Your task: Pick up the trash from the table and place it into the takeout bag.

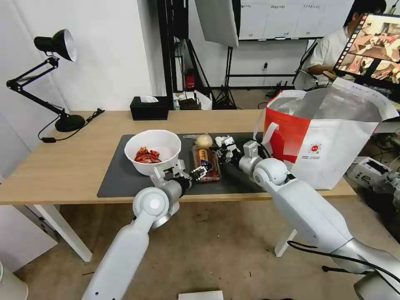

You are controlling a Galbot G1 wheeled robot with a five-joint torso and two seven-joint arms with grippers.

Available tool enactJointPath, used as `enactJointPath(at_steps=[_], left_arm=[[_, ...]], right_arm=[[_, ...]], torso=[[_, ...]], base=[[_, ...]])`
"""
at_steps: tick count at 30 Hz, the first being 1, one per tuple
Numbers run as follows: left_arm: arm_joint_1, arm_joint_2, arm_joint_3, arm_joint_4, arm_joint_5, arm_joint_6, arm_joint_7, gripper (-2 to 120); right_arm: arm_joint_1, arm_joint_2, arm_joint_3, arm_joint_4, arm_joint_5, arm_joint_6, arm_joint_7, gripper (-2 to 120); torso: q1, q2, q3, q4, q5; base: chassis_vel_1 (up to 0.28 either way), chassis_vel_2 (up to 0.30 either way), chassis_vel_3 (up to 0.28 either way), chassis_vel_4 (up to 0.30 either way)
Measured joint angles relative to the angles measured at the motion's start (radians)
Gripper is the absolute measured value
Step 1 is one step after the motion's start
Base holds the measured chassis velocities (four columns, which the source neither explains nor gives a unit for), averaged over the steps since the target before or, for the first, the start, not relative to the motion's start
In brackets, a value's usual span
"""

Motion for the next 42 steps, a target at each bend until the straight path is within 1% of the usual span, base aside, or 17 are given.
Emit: enactJointPath(at_steps=[2,7,10,18,21,22,24,26,27,28,30,31,33,34,37,38,42], left_arm=[[0.008,0.002,0.000,-0.005,-0.001,0.000,-0.003,27],[0.010,0.000,0.000,-0.006,-0.001,0.000,-0.003,15],[0.014,-0.001,0.000,-0.008,-0.001,-0.001,-0.003,1],[0.024,0.005,-0.001,-0.042,-0.002,-0.020,-0.008,0],[0.031,0.015,-0.006,-0.073,-0.002,-0.046,-0.010,0],[0.031,0.015,-0.006,-0.073,-0.002,-0.046,-0.010,0],[0.032,0.024,-0.010,-0.097,-0.003,-0.062,-0.010,0],[0.031,0.029,-0.012,-0.107,-0.005,-0.068,-0.010,0],[0.029,0.034,-0.016,-0.122,-0.008,-0.079,-0.010,0],[0.029,0.034,-0.016,-0.122,-0.008,-0.079,-0.010,0],[0.021,0.045,-0.022,-0.141,-0.005,-0.096,-0.007,0],[0.021,0.045,-0.022,-0.141,-0.005,-0.096,-0.007,0],[0.006,0.057,-0.023,-0.156,0.004,-0.110,-0.005,0],[0.006,0.057,-0.023,-0.156,0.004,-0.110,-0.005,0],[-0.038,0.073,-0.028,-0.164,0.004,-0.128,0.008,0],[-0.038,0.073,-0.028,-0.164,0.004,-0.128,0.008,0],[-0.125,0.090,-0.028,-0.160,0.001,-0.158,0.037,0]], right_arm=[[-0.004,0.000,0.001,-0.001,0.000,0.001,0.002,0],[-0.007,0.003,0.002,-0.002,0.000,0.001,0.003,0],[-0.013,0.002,0.007,0.004,0.003,0.001,0.005,0],[-0.044,-0.030,0.039,0.066,0.092,0.036,0.036,0],[-0.083,-0.058,0.066,0.130,0.152,0.106,0.078,0],[-0.083,-0.058,0.066,0.130,0.152,0.106,0.078,0],[-0.127,-0.079,0.099,0.193,0.180,0.171,0.135,0],[-0.157,-0.095,0.124,0.238,0.193,0.188,0.155,0],[-0.195,-0.120,0.151,0.295,0.202,0.200,0.171,7],[-0.195,-0.120,0.151,0.295,0.202,0.200,0.171,7],[-0.287,-0.173,0.211,0.407,0.209,0.208,0.183,18],[-0.287,-0.173,0.211,0.407,0.209,0.208,0.183,18],[-0.390,-0.219,0.288,0.505,0.211,0.212,0.186,28],[-0.390,-0.219,0.288,0.505,0.211,0.212,0.186,28],[-0.544,-0.264,0.391,0.606,0.203,0.216,0.185,43],[-0.544,-0.264,0.391,0.606,0.203,0.216,0.185,43],[-0.725,-0.284,0.501,0.669,0.148,0.235,0.181,61]], torso=[[0.000,0.000,0.000,-0.0001,0.0000],[0.000,0.000,0.000,0.0000,0.0000],[0.000,0.000,0.000,-0.0001,0.0000],[0.000,0.000,0.000,-0.0001,0.0001],[0.000,0.000,0.000,0.0001,0.0000],[0.000,0.000,0.000,0.0001,0.0000],[0.000,0.000,0.000,0.0001,0.0002],[0.000,0.000,0.000,0.0000,0.0002],[0.000,0.000,0.000,0.0000,0.0001],[0.000,0.000,0.000,0.0000,0.0001],[0.000,0.000,0.000,0.0000,0.0002],[0.000,0.000,0.000,0.0000,0.0002],[0.000,0.000,0.000,-0.0002,0.0000],[0.000,0.000,0.000,-0.0002,0.0000],[0.000,0.000,0.000,-0.0004,0.0002],[0.000,0.000,0.000,-0.0004,0.0002],[0.000,0.000,0.000,-0.0002,0.0001]], base=[[0.000,0.000,0.000,0.000],[0.000,0.000,0.000,0.000],[0.000,0.000,0.000,0.000],[0.000,0.000,0.000,0.000],[0.000,0.000,0.000,0.000],[0.000,0.000,0.000,0.000],[0.000,0.000,0.000,0.000],[0.000,0.000,0.000,0.000],[0.000,0.000,0.000,0.000],[0.000,0.000,0.000,0.000],[0.000,0.000,0.000,0.000],[0.000,0.000,0.000,0.000],[0.000,0.000,0.000,0.000],[0.000,0.000,0.000,0.000],[0.000,0.000,0.000,0.000],[0.000,0.000,0.000,0.000],[0.000,0.000,0.000,0.000]])
